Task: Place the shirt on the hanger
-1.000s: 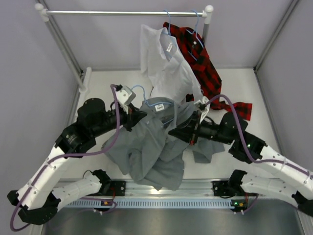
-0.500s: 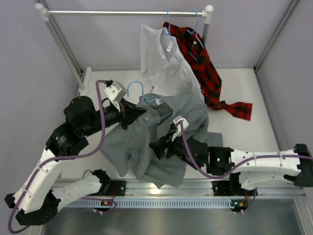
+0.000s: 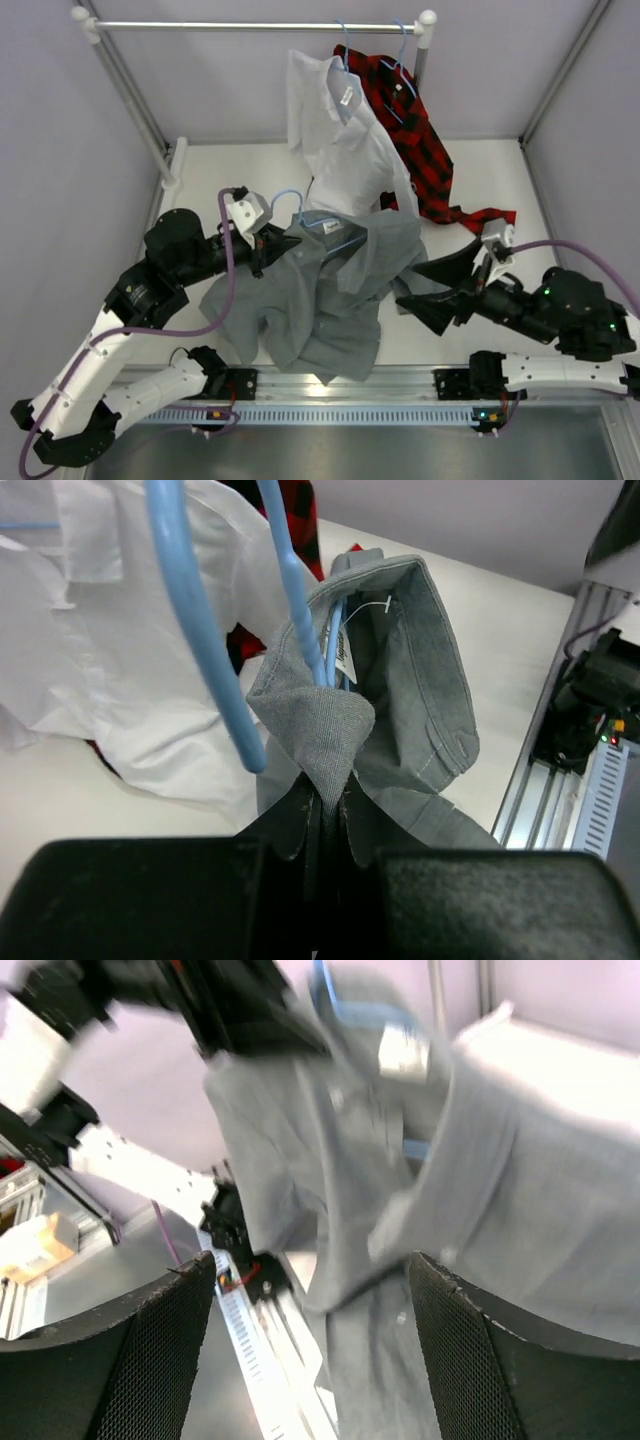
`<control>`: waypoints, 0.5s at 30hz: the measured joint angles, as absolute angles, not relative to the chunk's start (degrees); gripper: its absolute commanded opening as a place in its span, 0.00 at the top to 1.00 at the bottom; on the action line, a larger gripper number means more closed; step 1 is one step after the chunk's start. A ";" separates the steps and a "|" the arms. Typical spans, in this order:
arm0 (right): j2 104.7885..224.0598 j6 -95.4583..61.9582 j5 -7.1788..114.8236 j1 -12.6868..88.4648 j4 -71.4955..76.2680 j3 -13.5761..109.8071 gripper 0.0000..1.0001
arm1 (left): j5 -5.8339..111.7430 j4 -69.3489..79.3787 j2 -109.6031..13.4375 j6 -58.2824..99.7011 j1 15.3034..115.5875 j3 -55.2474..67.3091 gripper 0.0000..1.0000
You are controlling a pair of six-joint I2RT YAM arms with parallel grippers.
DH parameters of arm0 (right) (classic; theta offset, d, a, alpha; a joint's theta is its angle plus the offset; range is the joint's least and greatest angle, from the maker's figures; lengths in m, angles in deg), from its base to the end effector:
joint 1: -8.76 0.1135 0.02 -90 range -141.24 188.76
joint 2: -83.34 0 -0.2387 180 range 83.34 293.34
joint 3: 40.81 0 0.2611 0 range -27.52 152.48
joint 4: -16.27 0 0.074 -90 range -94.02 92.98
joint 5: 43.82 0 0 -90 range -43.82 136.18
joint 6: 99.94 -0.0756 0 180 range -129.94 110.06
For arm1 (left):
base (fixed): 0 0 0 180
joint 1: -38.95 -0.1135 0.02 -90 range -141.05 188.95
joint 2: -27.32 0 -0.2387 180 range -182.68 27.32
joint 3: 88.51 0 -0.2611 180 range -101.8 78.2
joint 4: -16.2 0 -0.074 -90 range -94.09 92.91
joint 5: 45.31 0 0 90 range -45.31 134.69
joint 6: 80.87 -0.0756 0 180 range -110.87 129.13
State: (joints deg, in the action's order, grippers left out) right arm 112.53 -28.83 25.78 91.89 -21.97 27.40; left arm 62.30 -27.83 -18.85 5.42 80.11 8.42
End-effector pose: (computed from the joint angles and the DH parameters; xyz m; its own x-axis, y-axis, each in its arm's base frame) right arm 0.0452 0.1550 0.3963 -0.2862 0.1611 -0.9445 -0.8415 0.4291 0.3282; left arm 0.1419 -0.1544 0.4243 -0.0380 0.1152 -0.9926 0.8576 0.5136 0.0267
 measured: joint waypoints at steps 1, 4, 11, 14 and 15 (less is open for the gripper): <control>112.62 -27.56 25.80 91.89 -23.21 30.17 0.26 | 63.59 -27.66 -19.22 5.03 80.05 8.66 1.00; 117.98 -22.84 24.75 91.89 -26.51 40.84 0.28 | 69.40 -27.44 -21.06 4.00 79.98 9.49 1.00; 139.57 -12.77 40.42 75.92 -29.03 58.96 0.36 | 80.66 -27.46 -24.29 2.74 79.98 10.50 1.00; 145.41 -11.24 51.88 66.87 -30.84 59.59 0.37 | 84.75 -27.46 -24.71 2.28 79.96 10.50 1.00; 147.13 -10.71 56.01 65.47 -31.34 59.59 0.37 | 85.75 -27.44 -24.73 2.10 79.96 10.50 1.00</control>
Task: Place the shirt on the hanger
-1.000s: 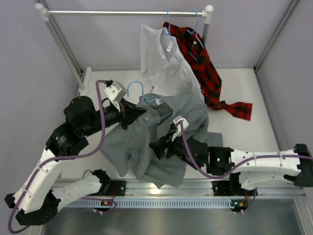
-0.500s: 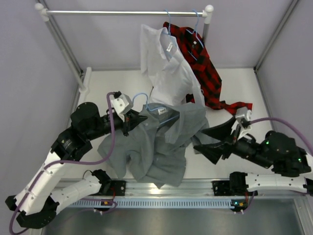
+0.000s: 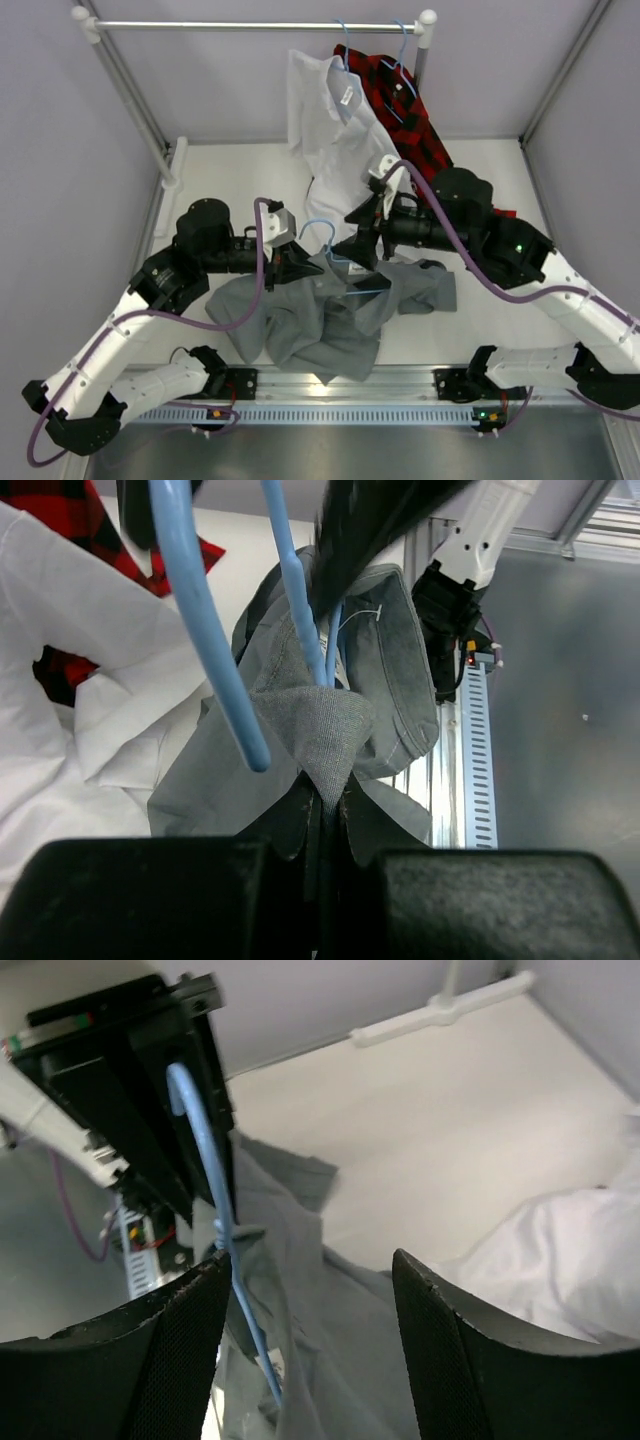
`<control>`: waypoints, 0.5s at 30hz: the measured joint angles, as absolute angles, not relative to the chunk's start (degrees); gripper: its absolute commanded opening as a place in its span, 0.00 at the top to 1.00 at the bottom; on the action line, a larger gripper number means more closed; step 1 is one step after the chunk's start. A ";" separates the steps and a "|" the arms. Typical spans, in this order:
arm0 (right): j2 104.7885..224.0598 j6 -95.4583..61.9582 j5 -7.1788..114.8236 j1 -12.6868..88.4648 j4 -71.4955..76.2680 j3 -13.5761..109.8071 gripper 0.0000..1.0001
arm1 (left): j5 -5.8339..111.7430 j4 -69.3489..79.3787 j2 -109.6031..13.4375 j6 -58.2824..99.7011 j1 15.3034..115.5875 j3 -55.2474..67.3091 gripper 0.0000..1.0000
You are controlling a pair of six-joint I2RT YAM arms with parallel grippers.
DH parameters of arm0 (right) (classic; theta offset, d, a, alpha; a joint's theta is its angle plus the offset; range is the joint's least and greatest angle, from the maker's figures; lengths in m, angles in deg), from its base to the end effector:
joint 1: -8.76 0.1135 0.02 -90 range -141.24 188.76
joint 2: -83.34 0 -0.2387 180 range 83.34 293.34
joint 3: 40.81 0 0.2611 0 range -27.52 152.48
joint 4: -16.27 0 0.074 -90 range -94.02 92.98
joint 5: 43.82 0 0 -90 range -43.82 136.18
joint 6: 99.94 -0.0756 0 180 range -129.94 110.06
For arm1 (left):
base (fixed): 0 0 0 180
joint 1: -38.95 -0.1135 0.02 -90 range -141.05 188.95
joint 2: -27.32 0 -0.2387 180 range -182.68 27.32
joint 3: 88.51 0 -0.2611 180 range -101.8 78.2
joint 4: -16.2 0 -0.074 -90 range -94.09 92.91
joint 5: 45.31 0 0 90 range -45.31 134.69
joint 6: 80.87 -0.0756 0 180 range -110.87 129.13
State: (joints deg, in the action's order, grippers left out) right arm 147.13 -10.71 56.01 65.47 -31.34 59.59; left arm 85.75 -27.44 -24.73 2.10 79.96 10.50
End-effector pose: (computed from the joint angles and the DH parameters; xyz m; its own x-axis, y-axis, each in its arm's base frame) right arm 0.1374 0.2327 0.4550 -0.1170 -0.1541 -0.9811 -0.9141 0.4028 0.0458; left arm 0.1398 -0.1874 0.3948 -0.0708 0.1839 -0.9804 0.9903 0.1305 -0.0470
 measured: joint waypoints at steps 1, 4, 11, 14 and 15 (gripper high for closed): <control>148.20 -10.32 58.69 65.12 -31.52 59.55 0.38 | 86.52 -27.44 -24.73 1.95 79.96 10.50 1.00; 150.26 -8.83 66.67 64.97 -31.61 59.53 0.39 | 88.13 -27.42 -24.73 1.64 79.96 10.50 1.00; 149.52 -7.39 74.58 64.55 -30.82 59.48 0.47 | 89.23 -27.13 -26.28 1.64 79.96 10.63 1.00; 149.30 -7.48 76.25 63.85 -29.81 59.33 0.54 | 91.74 -27.07 -27.22 1.49 79.94 10.83 1.00; 149.30 -7.52 76.68 63.48 -29.18 59.05 0.55 | 92.48 -27.09 -27.33 1.45 79.94 10.89 1.00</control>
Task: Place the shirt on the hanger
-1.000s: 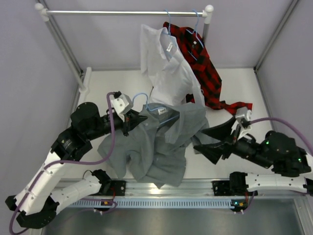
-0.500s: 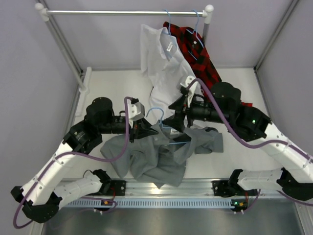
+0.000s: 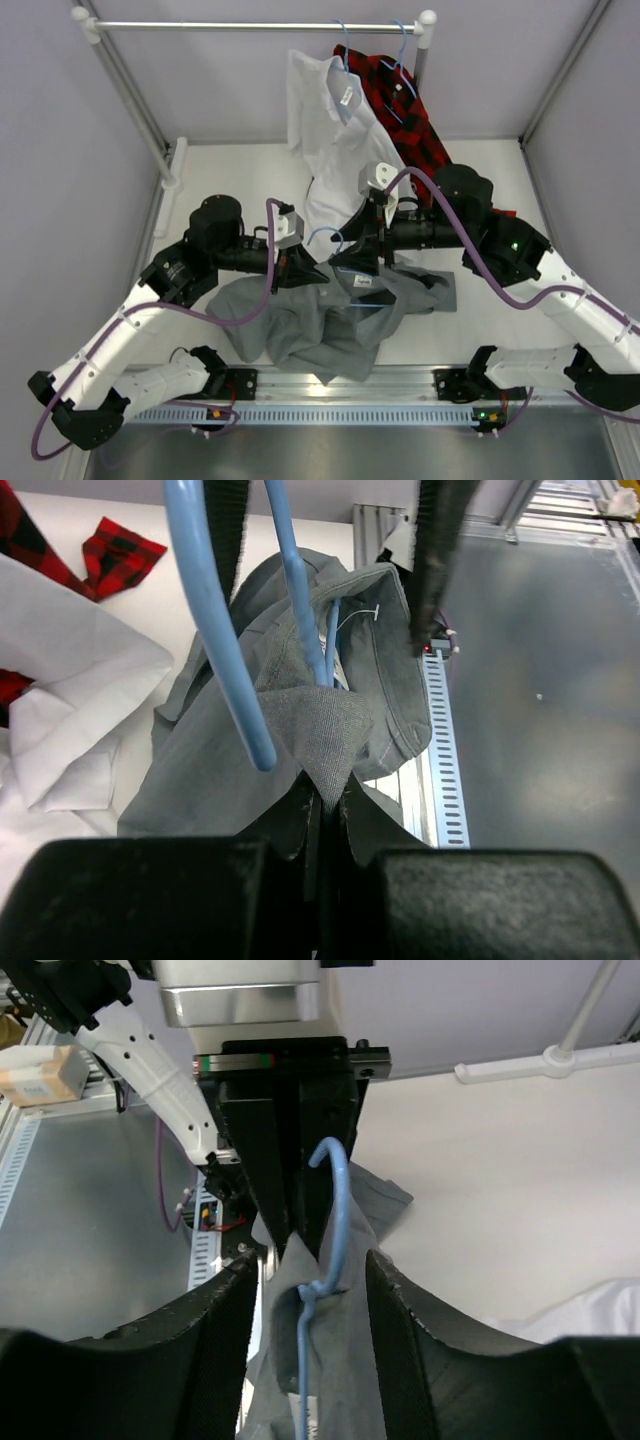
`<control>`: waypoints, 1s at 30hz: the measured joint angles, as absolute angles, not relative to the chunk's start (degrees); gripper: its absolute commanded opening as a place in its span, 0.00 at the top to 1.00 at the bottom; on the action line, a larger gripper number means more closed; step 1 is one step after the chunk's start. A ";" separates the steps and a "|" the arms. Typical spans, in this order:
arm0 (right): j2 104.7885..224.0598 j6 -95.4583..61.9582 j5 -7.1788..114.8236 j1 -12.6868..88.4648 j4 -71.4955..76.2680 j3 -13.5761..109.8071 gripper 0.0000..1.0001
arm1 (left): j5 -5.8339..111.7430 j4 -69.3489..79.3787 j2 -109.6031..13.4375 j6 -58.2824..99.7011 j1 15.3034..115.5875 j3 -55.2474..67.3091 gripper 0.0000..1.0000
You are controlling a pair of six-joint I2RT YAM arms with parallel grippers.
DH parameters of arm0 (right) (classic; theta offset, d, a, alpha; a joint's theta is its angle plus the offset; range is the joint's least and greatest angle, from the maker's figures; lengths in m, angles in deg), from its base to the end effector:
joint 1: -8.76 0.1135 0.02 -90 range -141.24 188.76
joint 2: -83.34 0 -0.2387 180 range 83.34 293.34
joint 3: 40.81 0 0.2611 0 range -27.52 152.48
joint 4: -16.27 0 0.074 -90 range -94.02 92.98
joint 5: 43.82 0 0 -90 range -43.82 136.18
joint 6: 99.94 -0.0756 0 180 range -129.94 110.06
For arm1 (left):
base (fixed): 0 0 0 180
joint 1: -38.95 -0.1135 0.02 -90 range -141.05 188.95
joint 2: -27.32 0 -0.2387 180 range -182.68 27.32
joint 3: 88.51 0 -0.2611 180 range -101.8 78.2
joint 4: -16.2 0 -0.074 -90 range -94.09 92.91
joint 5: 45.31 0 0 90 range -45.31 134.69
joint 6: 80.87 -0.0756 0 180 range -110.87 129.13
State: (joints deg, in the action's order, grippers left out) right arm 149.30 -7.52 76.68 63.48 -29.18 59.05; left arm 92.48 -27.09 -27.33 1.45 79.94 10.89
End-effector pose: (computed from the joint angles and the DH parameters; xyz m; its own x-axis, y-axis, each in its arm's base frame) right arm 0.1280 0.2473 0.4493 -0.0737 -0.1672 -0.9832 -0.9946 0.0847 0.0602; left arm 0.1413 -0.1969 0.3853 -0.0927 0.1995 -0.9755 0.9957 0.0169 -0.0912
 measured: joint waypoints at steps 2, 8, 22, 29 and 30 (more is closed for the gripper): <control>149.41 -7.78 77.58 62.67 -28.13 58.41 0.62 | 94.10 -27.09 -27.31 1.38 79.94 10.94 1.00; 149.47 -10.16 82.19 61.64 -24.15 55.90 1.00 | 94.89 -27.04 -26.70 1.08 79.68 11.00 1.00; 142.76 -12.92 76.03 57.84 -18.34 47.02 1.00 | 66.28 -26.04 -20.07 6.28 79.96 11.04 0.02; 134.83 -11.98 67.26 56.12 -23.63 46.57 1.00 | 34.80 -23.11 -0.53 15.13 79.92 17.95 0.03; 133.93 -11.76 66.30 56.07 -25.01 47.05 1.00 | 33.27 -22.45 1.52 16.62 79.92 19.85 0.03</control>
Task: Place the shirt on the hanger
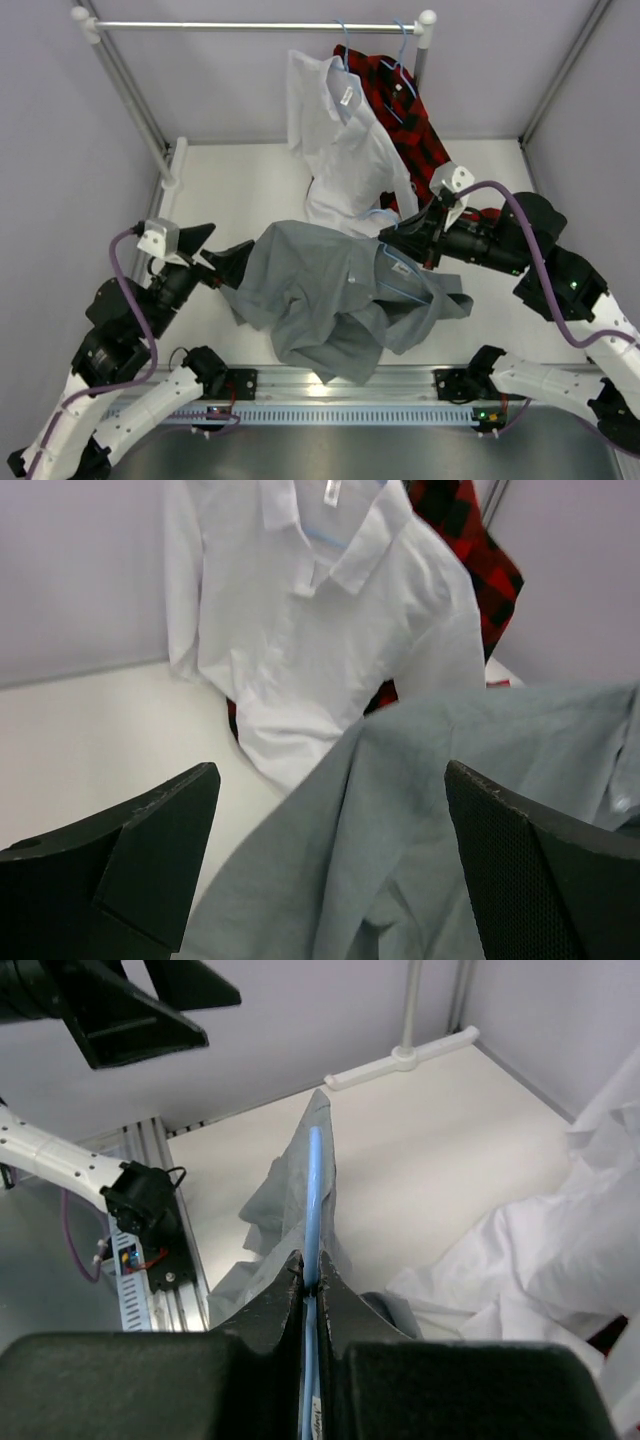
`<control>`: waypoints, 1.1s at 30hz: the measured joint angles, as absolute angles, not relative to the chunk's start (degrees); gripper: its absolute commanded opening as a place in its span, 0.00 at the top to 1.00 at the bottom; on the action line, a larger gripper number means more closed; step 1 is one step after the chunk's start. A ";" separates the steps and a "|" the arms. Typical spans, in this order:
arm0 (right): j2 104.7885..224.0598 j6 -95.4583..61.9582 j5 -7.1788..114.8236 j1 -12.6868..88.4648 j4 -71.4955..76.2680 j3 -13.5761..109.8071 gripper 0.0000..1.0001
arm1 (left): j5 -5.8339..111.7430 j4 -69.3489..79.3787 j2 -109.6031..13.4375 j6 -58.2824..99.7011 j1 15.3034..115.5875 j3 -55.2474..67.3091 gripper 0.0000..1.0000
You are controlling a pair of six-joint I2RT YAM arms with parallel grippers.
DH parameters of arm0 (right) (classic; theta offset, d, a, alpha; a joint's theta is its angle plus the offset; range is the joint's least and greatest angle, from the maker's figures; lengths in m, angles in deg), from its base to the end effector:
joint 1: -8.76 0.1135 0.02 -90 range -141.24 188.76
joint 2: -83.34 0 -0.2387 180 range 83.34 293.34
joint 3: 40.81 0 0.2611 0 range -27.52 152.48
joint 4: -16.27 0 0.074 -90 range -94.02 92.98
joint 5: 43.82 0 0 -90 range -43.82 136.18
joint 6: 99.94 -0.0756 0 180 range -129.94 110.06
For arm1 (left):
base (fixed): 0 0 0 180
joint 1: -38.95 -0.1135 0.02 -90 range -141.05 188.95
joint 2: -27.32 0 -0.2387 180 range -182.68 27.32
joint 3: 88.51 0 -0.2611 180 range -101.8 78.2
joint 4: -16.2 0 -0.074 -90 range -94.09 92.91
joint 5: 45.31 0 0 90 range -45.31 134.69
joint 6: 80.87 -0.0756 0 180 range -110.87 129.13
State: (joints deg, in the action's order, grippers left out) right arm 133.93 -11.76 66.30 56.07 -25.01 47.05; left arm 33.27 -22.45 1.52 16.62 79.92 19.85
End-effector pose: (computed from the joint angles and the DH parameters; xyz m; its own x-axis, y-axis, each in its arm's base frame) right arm 0.1306 0.1800 0.4459 -0.0767 -0.0392 -0.9963 -0.9209 0.3859 0.0557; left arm 0.1109 -0.0765 0.4232 0.0293 -0.1946 -0.9804 0.5025 0.8508 -0.1539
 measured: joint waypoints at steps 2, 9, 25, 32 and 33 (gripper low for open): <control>133.14 -11.41 64.49 55.83 -28.18 49.25 1.00 | 33.14 -22.24 3.25 19.30 79.89 23.79 0.03; 132.86 -10.25 61.95 55.72 -34.47 55.85 1.00 | 38.82 -20.12 -2.39 24.07 79.92 36.11 0.08; 134.17 -7.32 64.03 55.70 -39.48 59.26 1.00 | 51.96 -0.62 -18.37 24.57 79.92 37.84 1.00; 134.72 -6.89 60.55 55.70 -39.93 59.13 1.00 | 40.88 -1.89 -20.36 26.71 80.03 37.69 1.00; 134.59 -6.89 59.94 55.70 -39.74 58.98 1.00 | 38.23 -2.41 -19.77 27.43 80.03 37.69 1.00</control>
